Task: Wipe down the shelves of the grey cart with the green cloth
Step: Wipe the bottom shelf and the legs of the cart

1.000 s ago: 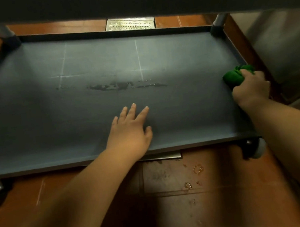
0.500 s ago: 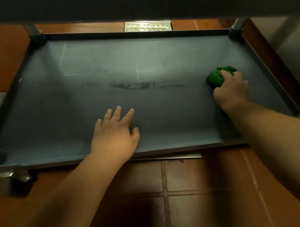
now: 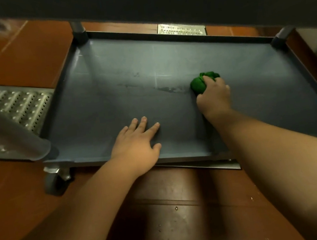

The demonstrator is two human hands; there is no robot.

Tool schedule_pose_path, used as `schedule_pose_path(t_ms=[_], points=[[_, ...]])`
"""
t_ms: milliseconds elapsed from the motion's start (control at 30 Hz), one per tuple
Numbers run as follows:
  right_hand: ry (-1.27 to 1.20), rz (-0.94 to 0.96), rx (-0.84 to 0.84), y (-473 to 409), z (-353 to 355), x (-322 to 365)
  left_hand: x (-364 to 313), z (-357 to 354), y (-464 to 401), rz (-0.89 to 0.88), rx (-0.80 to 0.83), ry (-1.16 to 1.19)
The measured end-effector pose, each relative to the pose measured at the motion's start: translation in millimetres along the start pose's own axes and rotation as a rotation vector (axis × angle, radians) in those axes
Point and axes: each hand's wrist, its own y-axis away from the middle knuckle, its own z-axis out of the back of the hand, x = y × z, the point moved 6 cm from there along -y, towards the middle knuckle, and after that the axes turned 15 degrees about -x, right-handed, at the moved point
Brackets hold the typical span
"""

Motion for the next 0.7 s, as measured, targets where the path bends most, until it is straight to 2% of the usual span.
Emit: schedule_pose_path(t_ms=[233, 300, 367, 433, 500, 567, 700], points=[[-0.140, 0.076, 0.084, 30, -29, 104, 2, 3, 3, -0.040, -0.005, 0.074], [-0.170, 0.128, 0.117, 44, -38, 139, 10, 15, 3, -0.018, -0.010, 0.247], [-0.173, 0.174, 0.135, 54, -43, 166, 39, 33, 1, 0.103, -0.050, 0.404], [-0.167, 0.196, 0.142, 59, -47, 183, 83, 44, 5, 0.192, -0.111, 0.262], [-0.170, 0.199, 0.151, 63, -51, 193, 118, 42, 17, 0.238, -0.082, 0.093], [-0.181, 0.210, 0.160, 69, -54, 208, 128, 35, 26, 0.218, -0.020, 0.070], [-0.258, 0.274, 0.212, 90, -61, 255, 124, 36, 26, 0.157, -0.023, 0.087]])
